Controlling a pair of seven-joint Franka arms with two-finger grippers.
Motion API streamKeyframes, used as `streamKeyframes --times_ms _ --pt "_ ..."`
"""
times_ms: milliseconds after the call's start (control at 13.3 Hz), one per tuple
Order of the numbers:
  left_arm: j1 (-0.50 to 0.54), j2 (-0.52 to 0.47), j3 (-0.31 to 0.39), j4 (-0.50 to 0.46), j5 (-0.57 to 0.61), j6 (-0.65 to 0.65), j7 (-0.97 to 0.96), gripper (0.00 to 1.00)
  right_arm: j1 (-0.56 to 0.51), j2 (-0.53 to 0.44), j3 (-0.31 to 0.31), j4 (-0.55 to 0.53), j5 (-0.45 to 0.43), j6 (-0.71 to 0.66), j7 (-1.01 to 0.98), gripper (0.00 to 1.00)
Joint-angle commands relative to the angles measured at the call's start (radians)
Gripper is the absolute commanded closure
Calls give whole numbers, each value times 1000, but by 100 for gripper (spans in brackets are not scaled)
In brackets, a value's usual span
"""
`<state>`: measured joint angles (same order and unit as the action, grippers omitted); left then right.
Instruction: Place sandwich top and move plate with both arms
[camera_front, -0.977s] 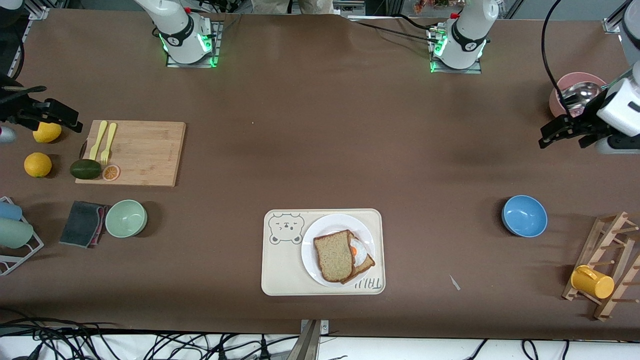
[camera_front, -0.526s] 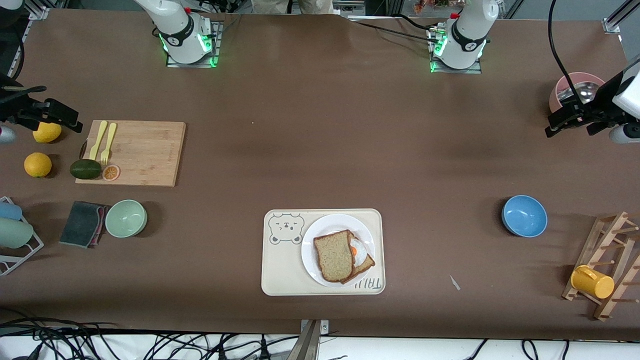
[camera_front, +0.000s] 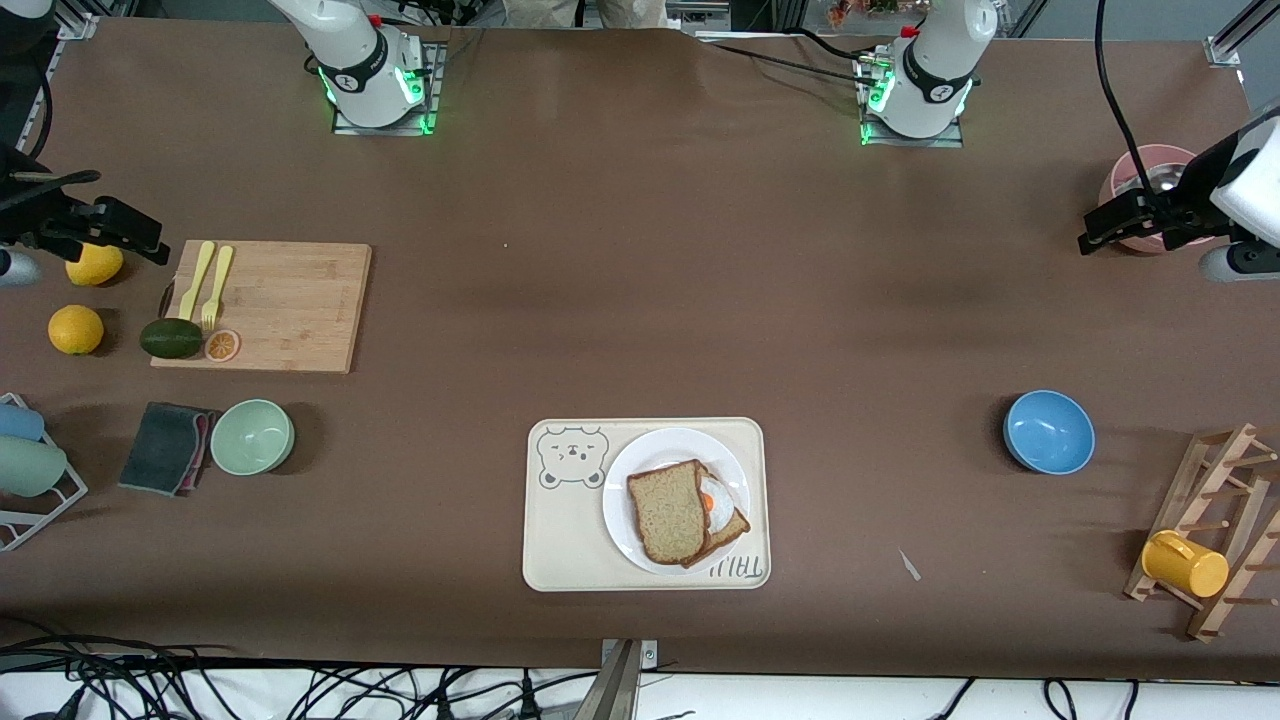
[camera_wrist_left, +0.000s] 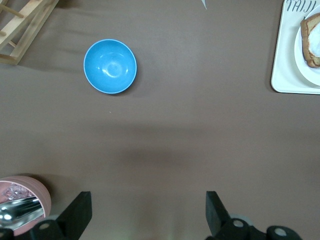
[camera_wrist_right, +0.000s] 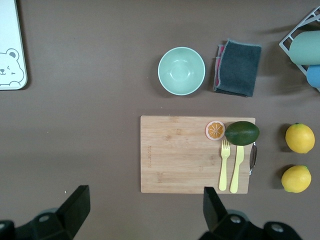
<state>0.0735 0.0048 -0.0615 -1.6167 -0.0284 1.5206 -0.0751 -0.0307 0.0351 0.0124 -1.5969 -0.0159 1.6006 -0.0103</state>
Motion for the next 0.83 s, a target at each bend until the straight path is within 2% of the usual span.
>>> streamKeyframes --times_ms 0,751 --pt "-1 14 -6 37 21 -26 -17 0 -3 -24 12 -11 -16 -7 -7 0" --pt "-4 17 -6 38 27 -22 -25 0 -3 -24 11 -8 -15 -33 -10 0"
